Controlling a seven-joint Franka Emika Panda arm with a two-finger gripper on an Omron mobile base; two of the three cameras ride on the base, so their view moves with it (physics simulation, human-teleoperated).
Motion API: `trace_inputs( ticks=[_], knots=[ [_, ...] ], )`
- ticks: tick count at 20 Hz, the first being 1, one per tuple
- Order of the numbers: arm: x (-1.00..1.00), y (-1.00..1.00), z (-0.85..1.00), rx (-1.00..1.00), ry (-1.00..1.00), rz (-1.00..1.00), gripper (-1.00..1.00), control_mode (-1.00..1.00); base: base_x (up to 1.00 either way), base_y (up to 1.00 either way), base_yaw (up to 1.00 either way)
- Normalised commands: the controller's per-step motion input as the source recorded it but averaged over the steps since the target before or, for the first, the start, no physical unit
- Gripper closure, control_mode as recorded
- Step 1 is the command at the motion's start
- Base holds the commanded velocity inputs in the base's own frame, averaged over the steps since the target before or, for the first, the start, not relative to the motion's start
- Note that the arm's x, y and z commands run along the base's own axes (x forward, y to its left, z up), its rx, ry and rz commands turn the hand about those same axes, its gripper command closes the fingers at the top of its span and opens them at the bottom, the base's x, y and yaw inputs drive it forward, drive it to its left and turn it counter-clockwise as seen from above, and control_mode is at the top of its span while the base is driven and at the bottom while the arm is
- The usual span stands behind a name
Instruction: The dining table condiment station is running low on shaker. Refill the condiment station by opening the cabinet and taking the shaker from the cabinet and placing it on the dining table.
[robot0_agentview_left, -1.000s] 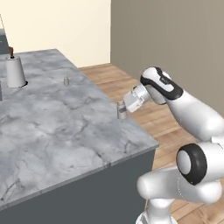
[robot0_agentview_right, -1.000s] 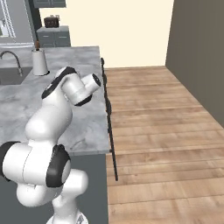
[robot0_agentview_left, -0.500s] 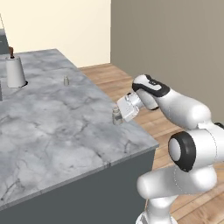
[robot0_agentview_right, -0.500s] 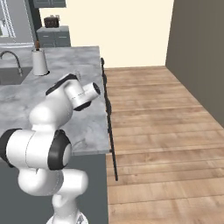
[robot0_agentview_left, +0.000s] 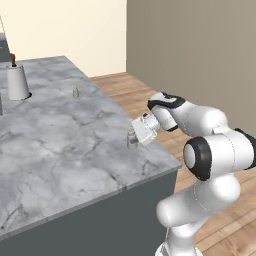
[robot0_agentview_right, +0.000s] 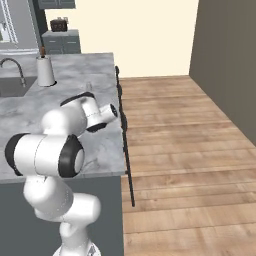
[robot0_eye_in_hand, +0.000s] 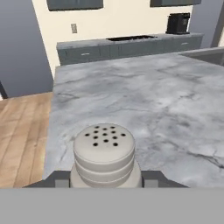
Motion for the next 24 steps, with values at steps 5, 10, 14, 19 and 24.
trace_inputs(
  ticks=[5, 10, 14, 19, 24],
  knots=[
    [0.21, 0.0, -0.33, 0.05, -0.04, 0.02, 1.0, -1.0, 0.0, 0.0, 0.0],
    [0.18, 0.0, -0.35, 0.02, -0.05, 0.01, 1.0, -1.0, 0.0, 0.0, 0.0],
    [0.16, 0.0, -0.29, 0.0, -0.04, 0.0, 1.0, -1.0, 0.0, 0.0, 0.0],
    [0.09, 0.0, -0.06, 0.0, -0.02, 0.0, -1.0, -1.0, 0.0, 0.0, 0.0],
    [0.0, 0.0, 0.0, 0.0, -0.02, 0.0, -1.0, -1.0, 0.0, 0.0, 0.0]
  ],
)
